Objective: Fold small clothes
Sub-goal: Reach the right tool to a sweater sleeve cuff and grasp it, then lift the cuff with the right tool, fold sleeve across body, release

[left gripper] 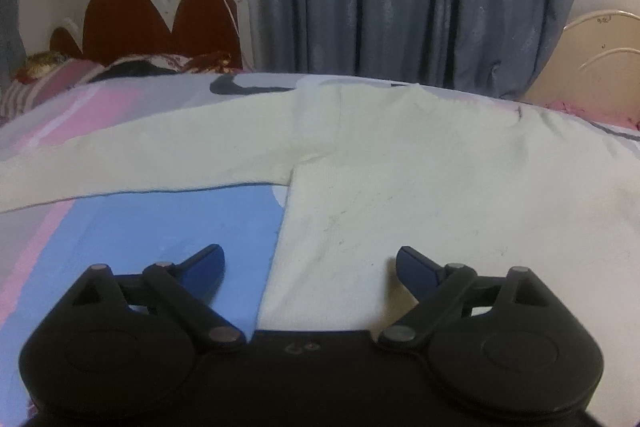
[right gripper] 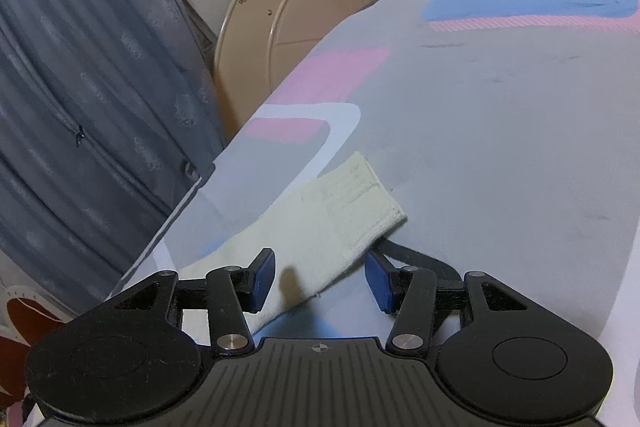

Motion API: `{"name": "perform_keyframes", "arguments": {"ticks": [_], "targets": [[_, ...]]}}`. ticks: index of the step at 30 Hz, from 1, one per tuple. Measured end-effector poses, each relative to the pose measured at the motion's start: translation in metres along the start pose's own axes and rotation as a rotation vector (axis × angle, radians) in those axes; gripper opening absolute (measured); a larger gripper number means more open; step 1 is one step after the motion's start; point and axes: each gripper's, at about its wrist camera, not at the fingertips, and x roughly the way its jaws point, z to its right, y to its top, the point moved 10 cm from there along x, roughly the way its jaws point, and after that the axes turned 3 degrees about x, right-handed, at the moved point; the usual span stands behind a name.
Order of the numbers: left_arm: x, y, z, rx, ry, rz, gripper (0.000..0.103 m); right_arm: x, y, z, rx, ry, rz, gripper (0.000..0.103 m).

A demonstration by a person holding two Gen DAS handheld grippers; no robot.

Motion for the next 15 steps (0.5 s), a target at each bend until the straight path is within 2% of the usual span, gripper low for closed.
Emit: {"name": "perform_keyframes", "arguments": {"ticks": [3, 4, 5, 6, 7, 9, 11, 12, 13, 15], "targets": [[0.012, -0.003, -0.001, -0.009, -0.009, -0.030, 0.095, 0.006, 0.002, -0.002, -0.022, -0.003, 0.005, 0.048], [0.014, -0.003, -0.001, -0.012, -0.017, -0.024, 0.095, 0.011, 0.003, -0.003, -0.028, -0.013, 0.005, 0.036], [0.016, -0.003, -0.002, -0.010, -0.023, -0.016, 0.095, 0.012, 0.003, -0.002, -0.028, -0.019, 0.001, 0.019], [0.016, -0.003, -0.001, -0.003, -0.026, -0.017, 0.096, 0.014, 0.002, 0.000, -0.023, -0.024, -0.003, 0.011], [0.017, -0.003, 0.000, 0.013, -0.031, -0.012, 0.093, 0.015, 0.002, 0.002, -0.017, -0.026, -0.005, 0.007], [0.017, -0.002, 0.001, 0.030, -0.037, 0.000, 0.091, 0.015, 0.000, 0.002, -0.024, -0.023, -0.001, 0.007], [0.015, 0.000, 0.001, 0.036, -0.025, 0.015, 0.075, 0.015, 0.000, 0.000, -0.032, -0.025, 0.002, 0.007], [0.014, 0.001, 0.002, 0.042, -0.031, 0.027, 0.052, 0.015, -0.001, -0.001, -0.035, -0.026, 0.003, 0.007], [0.013, 0.002, 0.003, 0.046, -0.031, 0.030, 0.046, 0.016, 0.000, -0.001, -0.037, -0.027, 0.003, 0.007], [0.013, 0.002, 0.005, 0.061, -0.024, 0.030, 0.050, 0.018, 0.000, -0.002, -0.043, -0.028, 0.002, 0.007]]}}
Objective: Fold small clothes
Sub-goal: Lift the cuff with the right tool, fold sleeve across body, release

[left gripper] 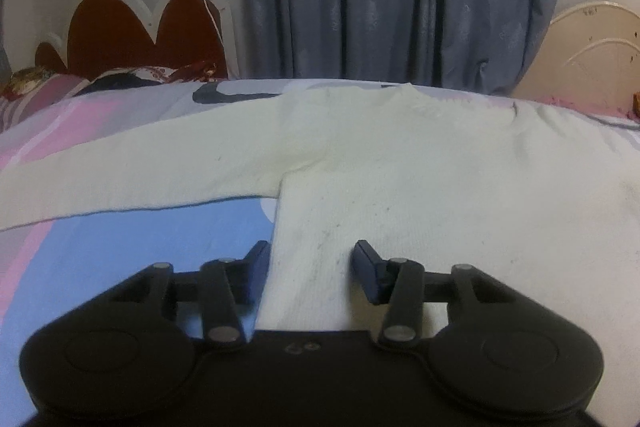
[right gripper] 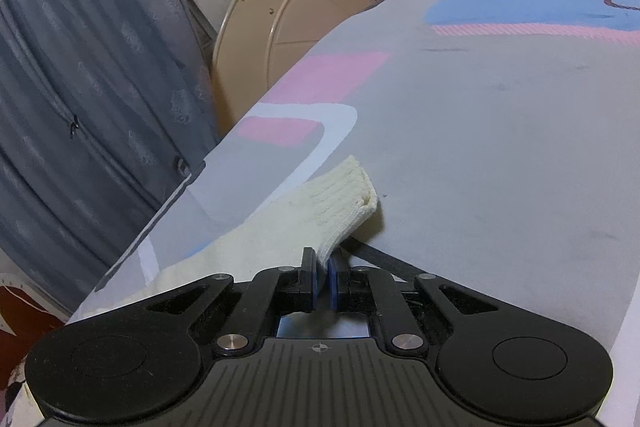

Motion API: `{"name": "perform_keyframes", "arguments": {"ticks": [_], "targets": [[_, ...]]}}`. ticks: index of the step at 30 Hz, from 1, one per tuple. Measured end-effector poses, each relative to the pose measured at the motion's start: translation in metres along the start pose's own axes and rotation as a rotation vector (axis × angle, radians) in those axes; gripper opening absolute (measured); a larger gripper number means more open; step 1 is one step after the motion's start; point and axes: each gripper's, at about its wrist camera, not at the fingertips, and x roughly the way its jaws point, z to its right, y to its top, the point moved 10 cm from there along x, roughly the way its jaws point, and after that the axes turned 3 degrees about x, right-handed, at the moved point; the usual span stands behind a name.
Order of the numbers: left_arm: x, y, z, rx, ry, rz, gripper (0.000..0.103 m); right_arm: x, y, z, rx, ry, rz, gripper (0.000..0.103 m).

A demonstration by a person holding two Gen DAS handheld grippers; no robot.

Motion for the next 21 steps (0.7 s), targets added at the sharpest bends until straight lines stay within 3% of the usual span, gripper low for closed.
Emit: {"name": "perform_keyframes", "arguments": {"ticks": [1, 3, 10, 12, 17, 21], "targets": [[0.000, 0.001, 0.000, 0.000, 0.002, 0.002, 0.066, 0.001, 0.000, -0.001, -0.004, 0.000, -0.001, 0.007], [0.000, 0.002, -0.003, -0.015, 0.012, 0.014, 0.088, 0.001, 0.001, -0.002, -0.006, -0.002, 0.002, 0.007], [0.003, 0.001, -0.015, -0.102, -0.053, 0.008, 0.088, 0.001, 0.003, -0.005, -0.034, -0.036, 0.024, 0.007], [0.003, 0.000, -0.016, -0.110, -0.064, 0.012, 0.088, -0.001, 0.009, -0.003, -0.062, -0.074, 0.054, 0.002], [0.003, -0.005, -0.014, -0.097, -0.081, 0.004, 0.088, 0.004, 0.019, -0.006, -0.149, -0.144, 0.050, 0.003], [0.001, -0.005, -0.009, -0.062, -0.104, -0.008, 0.089, 0.000, 0.019, -0.033, -0.243, -0.150, 0.064, 0.002]]}}
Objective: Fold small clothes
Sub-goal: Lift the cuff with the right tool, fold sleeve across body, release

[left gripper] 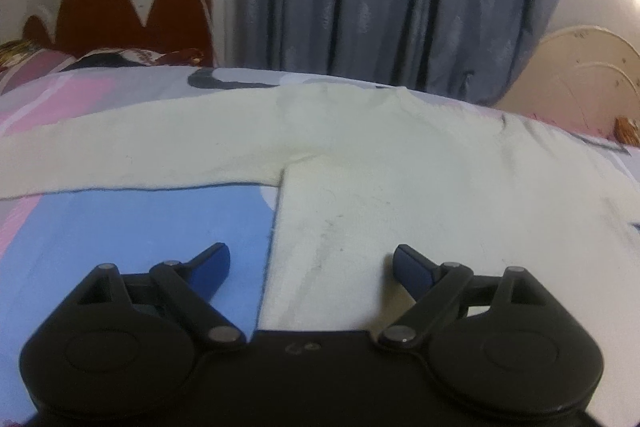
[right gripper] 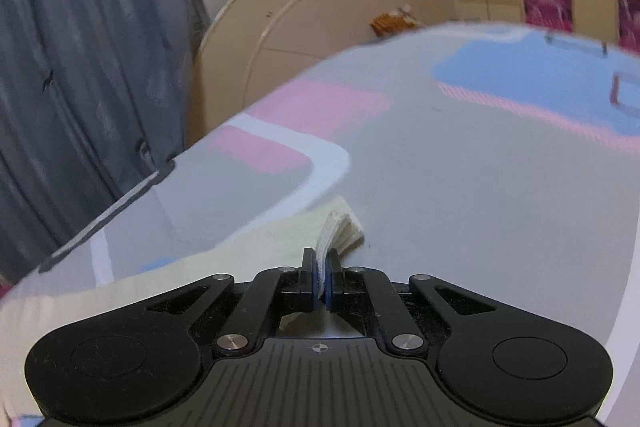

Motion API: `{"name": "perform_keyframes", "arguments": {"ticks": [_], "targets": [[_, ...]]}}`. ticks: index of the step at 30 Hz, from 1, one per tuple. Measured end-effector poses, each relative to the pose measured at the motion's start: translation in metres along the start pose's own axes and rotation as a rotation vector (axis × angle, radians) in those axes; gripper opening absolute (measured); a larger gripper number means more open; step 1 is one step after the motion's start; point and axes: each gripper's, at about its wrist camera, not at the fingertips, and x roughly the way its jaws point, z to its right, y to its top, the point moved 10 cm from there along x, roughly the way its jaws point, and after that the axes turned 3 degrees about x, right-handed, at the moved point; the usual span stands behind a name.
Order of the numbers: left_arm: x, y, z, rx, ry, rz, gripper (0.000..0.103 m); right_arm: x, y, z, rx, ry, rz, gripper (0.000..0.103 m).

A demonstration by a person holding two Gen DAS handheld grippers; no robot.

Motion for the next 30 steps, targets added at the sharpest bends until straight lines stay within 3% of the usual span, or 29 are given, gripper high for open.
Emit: {"name": "perform_keyframes", "arguments": {"ticks": [4, 8, 12, 19, 24, 26, 28, 30], "targets": [[-0.006, 0.001, 0.008, 0.028, -0.063, 0.020, 0.088, -0.019, 0.005, -0.061, -0.101, 0.070, 0.042, 0.003], [-0.015, 0.010, 0.010, 0.024, -0.091, 0.049, 0.088, -0.050, -0.015, -0.165, -0.260, 0.249, 0.075, 0.003], [-0.023, 0.019, 0.002, 0.036, -0.081, 0.066, 0.088, -0.074, -0.067, -0.266, -0.357, 0.425, 0.050, 0.002], [-0.034, 0.023, -0.028, -0.024, -0.071, 0.070, 0.086, -0.090, -0.178, -0.393, -0.555, 0.602, -0.030, 0.002], [-0.035, 0.023, -0.034, -0.039, -0.078, 0.063, 0.086, -0.091, -0.259, -0.444, -0.706, 0.679, -0.115, 0.003], [-0.034, 0.023, -0.032, -0.043, -0.087, 0.063, 0.086, -0.084, -0.288, -0.450, -0.790, 0.655, -0.143, 0.008], [-0.033, 0.026, -0.025, -0.054, -0.116, 0.063, 0.086, -0.089, -0.293, -0.448, -0.825, 0.646, -0.101, 0.019], [-0.028, 0.032, -0.013, -0.079, -0.164, 0.066, 0.086, -0.094, -0.284, -0.434, -0.741, 0.675, -0.117, 0.024]]}}
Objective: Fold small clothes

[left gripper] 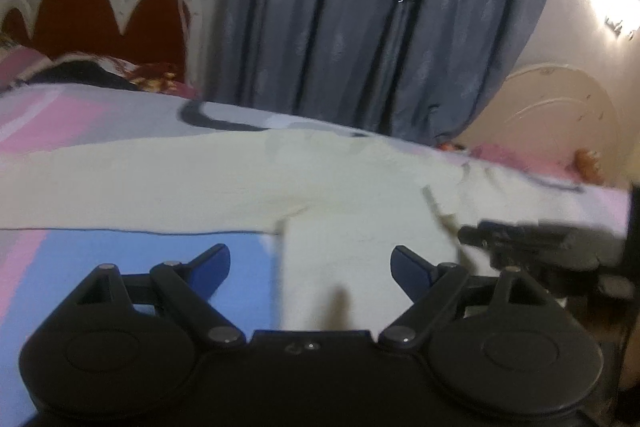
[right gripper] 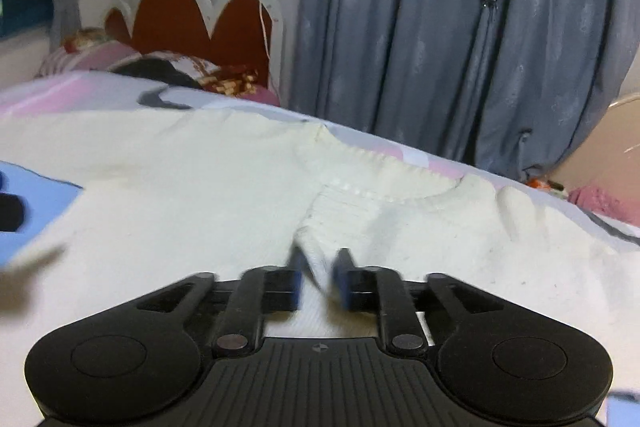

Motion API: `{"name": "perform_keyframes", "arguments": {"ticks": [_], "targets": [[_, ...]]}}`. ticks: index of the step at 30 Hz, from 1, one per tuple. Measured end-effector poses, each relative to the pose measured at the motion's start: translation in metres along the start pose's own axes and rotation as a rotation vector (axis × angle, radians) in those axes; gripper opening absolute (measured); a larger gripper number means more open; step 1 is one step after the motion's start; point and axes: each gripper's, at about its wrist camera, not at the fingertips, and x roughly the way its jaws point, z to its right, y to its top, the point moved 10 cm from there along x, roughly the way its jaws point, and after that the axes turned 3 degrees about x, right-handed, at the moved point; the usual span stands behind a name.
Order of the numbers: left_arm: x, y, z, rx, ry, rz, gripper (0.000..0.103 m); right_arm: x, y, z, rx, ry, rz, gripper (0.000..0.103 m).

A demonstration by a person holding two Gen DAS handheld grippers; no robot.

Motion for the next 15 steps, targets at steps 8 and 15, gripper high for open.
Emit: {"name": "perform_keyframes", "arguments": {"ticks": [8, 15], "targets": [[0.066, 0.017, 0.084, -0.024, -0.211, -0.083, 0.039, -0.055, -0.021, 0.074, 0.238, -0.091, 0.042, 0.013], [0.122, 0.007, 0.115, -0.052, -0.217, -0.208, 0.040, -0.081, -0.045, 0.131, 0.381, -0.112, -0.011, 0.013]]}}
